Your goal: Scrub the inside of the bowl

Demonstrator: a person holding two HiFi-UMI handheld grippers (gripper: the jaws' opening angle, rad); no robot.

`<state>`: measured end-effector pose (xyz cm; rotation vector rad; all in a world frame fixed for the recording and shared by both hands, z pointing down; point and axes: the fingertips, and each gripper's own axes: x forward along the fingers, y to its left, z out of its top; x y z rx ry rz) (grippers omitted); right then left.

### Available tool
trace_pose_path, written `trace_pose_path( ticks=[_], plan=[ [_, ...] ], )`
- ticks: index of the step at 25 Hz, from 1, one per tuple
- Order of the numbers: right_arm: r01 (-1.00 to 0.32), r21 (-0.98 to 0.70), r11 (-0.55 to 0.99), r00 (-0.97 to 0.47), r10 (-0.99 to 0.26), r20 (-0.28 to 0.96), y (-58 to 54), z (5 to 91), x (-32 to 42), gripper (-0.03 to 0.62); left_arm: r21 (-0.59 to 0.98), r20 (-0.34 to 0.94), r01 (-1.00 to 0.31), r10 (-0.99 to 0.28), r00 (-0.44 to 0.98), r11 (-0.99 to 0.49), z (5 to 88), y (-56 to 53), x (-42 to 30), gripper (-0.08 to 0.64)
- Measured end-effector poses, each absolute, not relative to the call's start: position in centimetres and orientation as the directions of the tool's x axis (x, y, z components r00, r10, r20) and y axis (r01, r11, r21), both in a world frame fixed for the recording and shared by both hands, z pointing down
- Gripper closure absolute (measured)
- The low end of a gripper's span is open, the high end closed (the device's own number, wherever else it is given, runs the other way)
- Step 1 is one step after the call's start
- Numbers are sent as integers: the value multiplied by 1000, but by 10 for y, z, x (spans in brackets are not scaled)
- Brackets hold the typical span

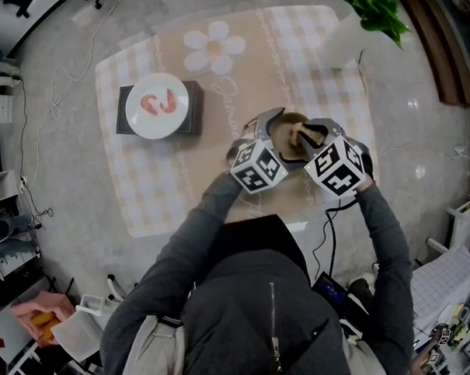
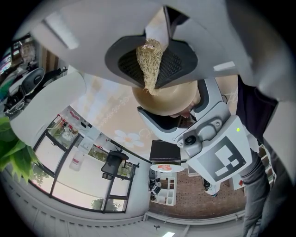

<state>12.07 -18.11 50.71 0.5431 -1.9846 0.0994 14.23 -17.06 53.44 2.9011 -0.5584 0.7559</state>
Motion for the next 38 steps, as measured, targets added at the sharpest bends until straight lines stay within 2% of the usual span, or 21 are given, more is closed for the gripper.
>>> trace_pose_path(
  ticks=[22, 38],
  plan=[
    [-438, 160, 885, -321, -320, 891, -158, 504, 122, 532, -1, 490, -370, -323, 810, -929, 535, -171, 142, -38],
    [-461, 24, 887, -371, -217, 903, -145, 507, 111, 534, 0, 490, -371, -323, 810, -929, 536, -170, 142, -38]
  ],
)
